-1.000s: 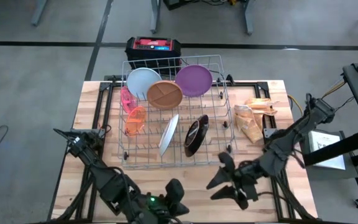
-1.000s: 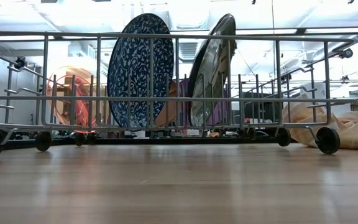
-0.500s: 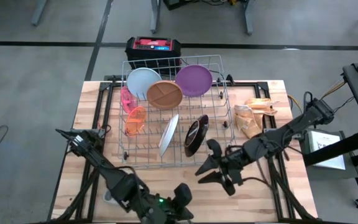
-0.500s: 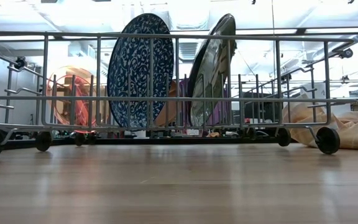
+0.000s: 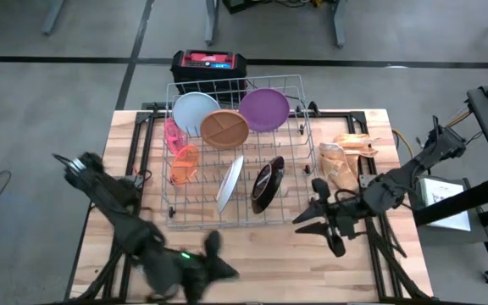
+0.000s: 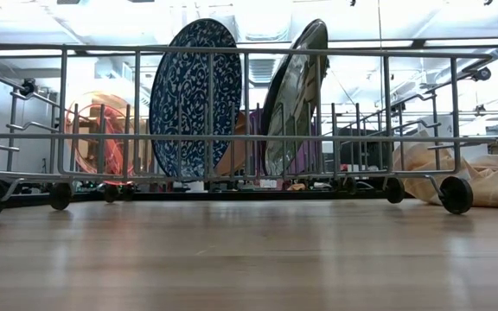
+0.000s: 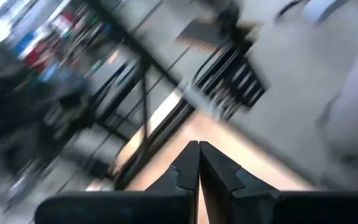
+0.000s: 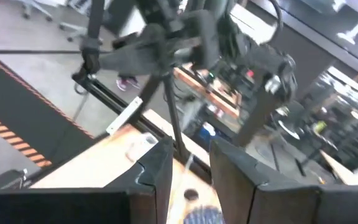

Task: Sort dishes
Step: Return to Home Position

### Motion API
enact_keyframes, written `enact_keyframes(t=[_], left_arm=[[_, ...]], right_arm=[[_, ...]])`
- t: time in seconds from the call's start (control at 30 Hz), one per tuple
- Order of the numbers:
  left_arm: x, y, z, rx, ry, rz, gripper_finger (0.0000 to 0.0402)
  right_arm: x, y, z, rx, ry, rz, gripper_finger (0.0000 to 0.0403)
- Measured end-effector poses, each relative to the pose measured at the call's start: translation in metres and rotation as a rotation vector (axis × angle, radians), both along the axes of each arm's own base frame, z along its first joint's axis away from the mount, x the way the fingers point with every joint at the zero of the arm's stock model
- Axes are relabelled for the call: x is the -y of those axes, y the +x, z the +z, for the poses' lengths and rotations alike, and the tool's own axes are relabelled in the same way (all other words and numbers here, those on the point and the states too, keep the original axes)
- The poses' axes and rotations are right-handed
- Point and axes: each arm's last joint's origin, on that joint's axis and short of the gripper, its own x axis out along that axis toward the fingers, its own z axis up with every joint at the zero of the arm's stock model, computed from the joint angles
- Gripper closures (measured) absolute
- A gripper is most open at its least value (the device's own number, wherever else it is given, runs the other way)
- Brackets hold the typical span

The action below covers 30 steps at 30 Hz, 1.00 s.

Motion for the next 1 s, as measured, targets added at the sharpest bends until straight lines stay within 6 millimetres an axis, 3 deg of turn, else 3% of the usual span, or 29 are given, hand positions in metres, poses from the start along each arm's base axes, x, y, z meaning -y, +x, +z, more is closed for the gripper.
enact_keyframes(t=[0.2, 0.33, 0.5, 0.77, 0.87, 1.0], left_arm=[[-0.055, -0.066, -0.003, 0.043, -0.076, 0.193, 0.0401], [-0.092, -0.097, -0.019, 0.085, -0.133, 0.239, 0.0402], [-0.123, -0.128, -0.04, 0.147, -0.185, 0.24, 0.0401], [-0.151, -0.157, -0.058, 0.238, -0.265, 0.236, 0.0402], [-0.156, -0.162, -0.057, 0.261, -0.28, 0.234, 0.0402], [-0.156, -0.163, -0.051, 0.273, -0.26, 0.229, 0.0402]], right_arm=[[0.008, -0.022, -0.013, -0.015, 0.051, -0.09, 0.0309], [0.015, -0.032, -0.029, -0.033, 0.075, -0.12, 0.0308], [0.022, -0.039, -0.049, -0.027, 0.101, -0.138, 0.0312], [0.042, -0.051, -0.069, 0.152, 0.021, -0.175, 0.0336], [0.062, -0.057, -0.062, 0.312, 0.015, -0.17, 0.0353], [0.093, -0.067, -0.05, 0.395, 0.001, -0.128, 0.0374]])
